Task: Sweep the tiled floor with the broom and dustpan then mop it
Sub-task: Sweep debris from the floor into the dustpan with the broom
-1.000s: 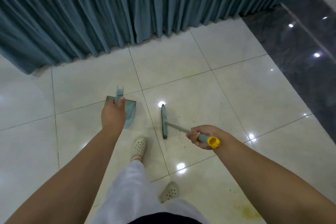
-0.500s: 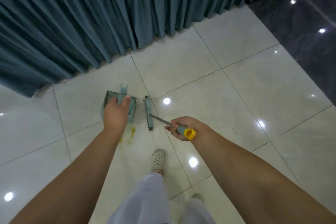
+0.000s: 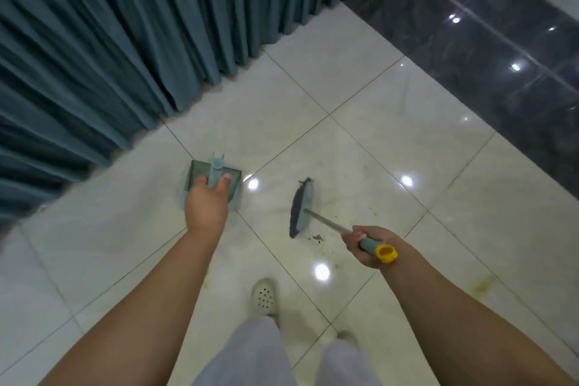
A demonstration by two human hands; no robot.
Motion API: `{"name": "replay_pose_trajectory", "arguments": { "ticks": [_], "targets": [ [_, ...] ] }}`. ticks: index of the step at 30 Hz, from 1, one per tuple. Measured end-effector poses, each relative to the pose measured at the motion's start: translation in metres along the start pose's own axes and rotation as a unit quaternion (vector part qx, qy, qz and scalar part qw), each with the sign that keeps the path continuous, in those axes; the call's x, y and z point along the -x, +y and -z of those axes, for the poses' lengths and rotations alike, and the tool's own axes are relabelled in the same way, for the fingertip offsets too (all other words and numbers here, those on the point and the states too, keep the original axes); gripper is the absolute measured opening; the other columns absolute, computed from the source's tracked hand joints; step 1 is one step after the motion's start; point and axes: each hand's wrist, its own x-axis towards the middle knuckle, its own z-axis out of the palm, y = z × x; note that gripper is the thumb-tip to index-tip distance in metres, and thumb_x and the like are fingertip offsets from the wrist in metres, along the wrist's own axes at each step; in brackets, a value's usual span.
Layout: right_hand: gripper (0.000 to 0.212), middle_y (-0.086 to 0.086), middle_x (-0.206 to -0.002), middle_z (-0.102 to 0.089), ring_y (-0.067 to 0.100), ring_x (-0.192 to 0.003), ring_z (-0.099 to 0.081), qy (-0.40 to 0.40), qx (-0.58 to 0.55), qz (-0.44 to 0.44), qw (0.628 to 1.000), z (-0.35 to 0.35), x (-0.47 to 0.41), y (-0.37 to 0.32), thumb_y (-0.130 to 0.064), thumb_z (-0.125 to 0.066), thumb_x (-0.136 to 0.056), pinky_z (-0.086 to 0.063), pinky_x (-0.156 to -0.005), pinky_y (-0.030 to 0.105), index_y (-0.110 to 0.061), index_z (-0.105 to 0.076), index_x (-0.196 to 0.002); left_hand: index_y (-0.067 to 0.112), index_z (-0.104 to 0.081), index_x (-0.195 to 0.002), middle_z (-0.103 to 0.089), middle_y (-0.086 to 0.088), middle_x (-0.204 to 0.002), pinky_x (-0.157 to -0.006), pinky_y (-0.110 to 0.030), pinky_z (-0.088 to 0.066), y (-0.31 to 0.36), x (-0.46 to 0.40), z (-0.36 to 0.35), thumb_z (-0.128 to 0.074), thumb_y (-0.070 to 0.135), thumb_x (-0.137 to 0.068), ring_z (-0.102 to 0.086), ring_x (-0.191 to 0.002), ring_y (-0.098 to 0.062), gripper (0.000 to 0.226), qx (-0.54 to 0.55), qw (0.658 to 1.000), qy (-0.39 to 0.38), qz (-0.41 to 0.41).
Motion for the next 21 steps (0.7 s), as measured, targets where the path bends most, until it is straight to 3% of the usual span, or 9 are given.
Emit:
{"name": "replay_pose_trajectory", "arguments": {
  "ticks": [2,4,6,9,13,16,21],
  "targets": [
    [0.023,0.018,-0.075,-0.049,0.014,-0.023,-0.040,0.014,-0.018,0.015,1.000,0.009,0.006,-0.004,-0.014,-0.038,-0.103,-0.037,-0.027,0.013,0.001,-0.035,-0.120,0.006,-0.053,-0.085,-0.056,-0.008,-0.076,-0.065,-0.028,-0.038,0.007,-0.002,-0.006,-0.057,0.034,-0.091,-0.054,-0.072,-0.025,0.029,0.004,1.000,-0.013,-0.009],
    [0.022,0.017,-0.081,-0.046,0.013,-0.023,-0.039,0.018,-0.028,0.020,0.999,0.014,0.009,-0.007,-0.014,-0.038,-0.103,-0.037,-0.027,0.013,0.000,-0.035,-0.119,0.007,-0.052,-0.085,-0.055,-0.005,-0.072,-0.065,-0.027,-0.038,0.014,-0.004,-0.010,-0.056,0.034,-0.091,-0.054,-0.072,-0.024,0.029,0.008,0.999,-0.025,-0.019],
    [0.023,0.019,-0.076,-0.048,0.013,-0.023,-0.039,0.012,-0.034,0.018,0.999,0.012,0.011,-0.006,-0.014,-0.039,-0.102,-0.037,-0.028,0.013,0.000,-0.035,-0.119,0.006,-0.052,-0.084,-0.052,-0.002,-0.068,-0.064,-0.028,-0.039,0.019,-0.005,-0.012,-0.056,0.034,-0.091,-0.054,-0.071,-0.025,0.029,0.008,0.999,-0.035,-0.027],
    [0.022,0.023,-0.050,-0.052,0.012,-0.024,-0.040,-0.016,-0.045,0.008,0.999,-0.005,0.015,-0.001,-0.014,-0.038,-0.102,-0.038,-0.028,0.012,0.000,-0.035,-0.119,0.002,-0.055,-0.089,-0.056,-0.008,-0.073,-0.069,-0.036,-0.048,0.027,-0.008,-0.014,-0.056,0.035,-0.092,-0.056,-0.073,-0.027,0.033,0.010,0.998,-0.046,-0.034],
    [0.019,0.023,-0.071,-0.050,0.014,-0.026,-0.040,-0.057,-0.077,0.003,0.995,-0.039,0.012,0.001,-0.011,-0.038,-0.101,-0.039,-0.029,0.013,-0.001,-0.036,-0.118,0.000,-0.055,-0.088,-0.054,-0.006,-0.070,-0.066,-0.034,-0.046,0.029,-0.015,-0.016,-0.055,0.035,-0.092,-0.054,-0.069,-0.026,0.035,0.013,0.997,-0.060,-0.035],
    [0.018,0.025,-0.058,-0.053,0.015,-0.026,-0.042,-0.092,-0.085,-0.028,0.992,-0.071,-0.009,-0.010,-0.014,-0.040,-0.101,-0.039,-0.030,0.014,0.001,-0.041,-0.111,0.003,-0.054,-0.084,-0.052,-0.003,-0.066,-0.056,-0.028,-0.040,0.027,-0.022,-0.018,-0.055,0.037,-0.091,-0.052,-0.065,-0.024,0.034,0.001,0.997,-0.061,-0.039],
    [0.023,0.016,-0.082,-0.045,0.016,-0.025,-0.043,-0.133,-0.115,-0.022,0.984,-0.112,-0.049,-0.035,-0.014,-0.037,-0.102,-0.040,-0.029,0.016,0.009,-0.043,-0.104,0.005,-0.056,-0.083,-0.053,-0.002,-0.067,-0.052,-0.026,-0.037,0.022,-0.038,-0.030,-0.056,0.038,-0.090,-0.049,-0.060,-0.017,0.034,-0.007,0.997,-0.060,-0.041]
  ]
}}
